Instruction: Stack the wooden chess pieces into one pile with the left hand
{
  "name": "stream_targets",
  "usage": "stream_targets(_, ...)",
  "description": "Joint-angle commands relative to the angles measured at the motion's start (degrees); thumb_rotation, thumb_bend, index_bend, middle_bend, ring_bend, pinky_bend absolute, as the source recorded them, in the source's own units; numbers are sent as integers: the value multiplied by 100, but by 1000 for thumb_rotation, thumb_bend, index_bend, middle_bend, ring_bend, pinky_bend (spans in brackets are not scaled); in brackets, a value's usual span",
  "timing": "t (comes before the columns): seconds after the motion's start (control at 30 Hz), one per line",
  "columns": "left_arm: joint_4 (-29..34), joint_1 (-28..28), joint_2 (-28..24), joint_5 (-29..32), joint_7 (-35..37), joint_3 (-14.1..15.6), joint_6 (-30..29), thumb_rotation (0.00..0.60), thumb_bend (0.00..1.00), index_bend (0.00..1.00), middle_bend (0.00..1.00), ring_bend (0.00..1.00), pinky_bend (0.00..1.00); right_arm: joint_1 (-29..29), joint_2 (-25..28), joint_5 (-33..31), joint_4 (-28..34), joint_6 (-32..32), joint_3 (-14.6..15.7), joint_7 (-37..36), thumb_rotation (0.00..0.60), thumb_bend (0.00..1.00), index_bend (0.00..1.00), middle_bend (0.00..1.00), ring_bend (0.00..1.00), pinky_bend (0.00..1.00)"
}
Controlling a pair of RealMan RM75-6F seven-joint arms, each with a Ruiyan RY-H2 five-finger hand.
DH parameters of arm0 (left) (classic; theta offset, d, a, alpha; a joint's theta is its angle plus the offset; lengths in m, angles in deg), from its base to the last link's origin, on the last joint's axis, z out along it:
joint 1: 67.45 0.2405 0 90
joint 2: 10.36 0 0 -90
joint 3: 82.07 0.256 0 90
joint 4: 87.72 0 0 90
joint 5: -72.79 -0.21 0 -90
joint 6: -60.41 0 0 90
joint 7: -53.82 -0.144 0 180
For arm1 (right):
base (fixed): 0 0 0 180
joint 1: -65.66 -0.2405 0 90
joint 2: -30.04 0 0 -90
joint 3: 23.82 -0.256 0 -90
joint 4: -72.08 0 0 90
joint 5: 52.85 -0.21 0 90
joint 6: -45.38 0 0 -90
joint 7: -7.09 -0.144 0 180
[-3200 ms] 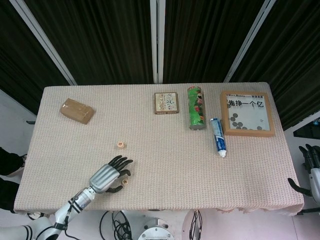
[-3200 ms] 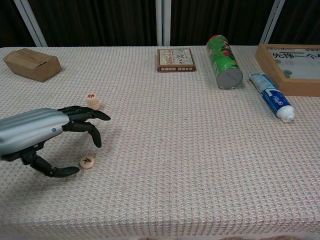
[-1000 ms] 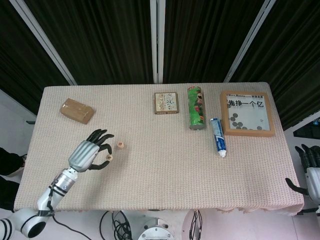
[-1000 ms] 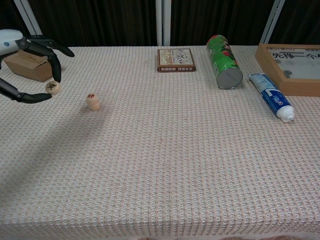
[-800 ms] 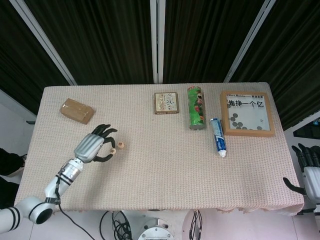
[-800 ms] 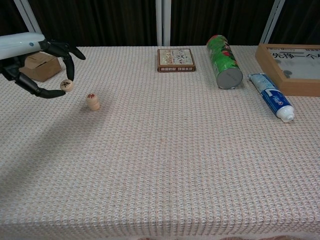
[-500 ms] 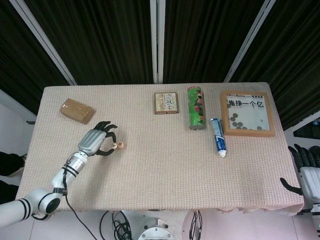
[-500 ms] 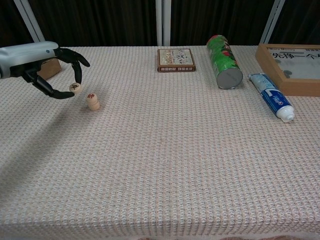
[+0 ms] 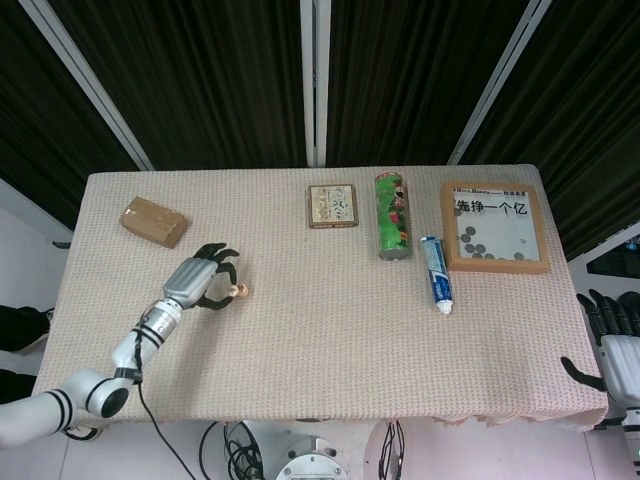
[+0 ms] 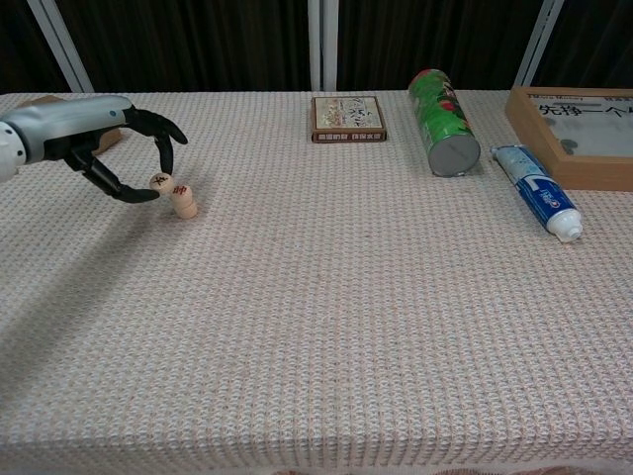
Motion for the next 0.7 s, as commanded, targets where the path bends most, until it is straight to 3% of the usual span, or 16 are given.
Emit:
stream_targets(0.03, -97, -5, 60, 39, 71, -11, 23, 600, 285, 491, 142, 0, 0, 10, 9, -23, -13, 7, -5, -16, 570, 173, 0, 0, 0, 0)
stream_targets(0.7, -426, -130, 278, 57, 256, -47, 155, 600, 285, 489, 142, 0, 0, 34, 28, -71, -25, 13, -7, -56, 569, 171, 0, 0, 0, 0)
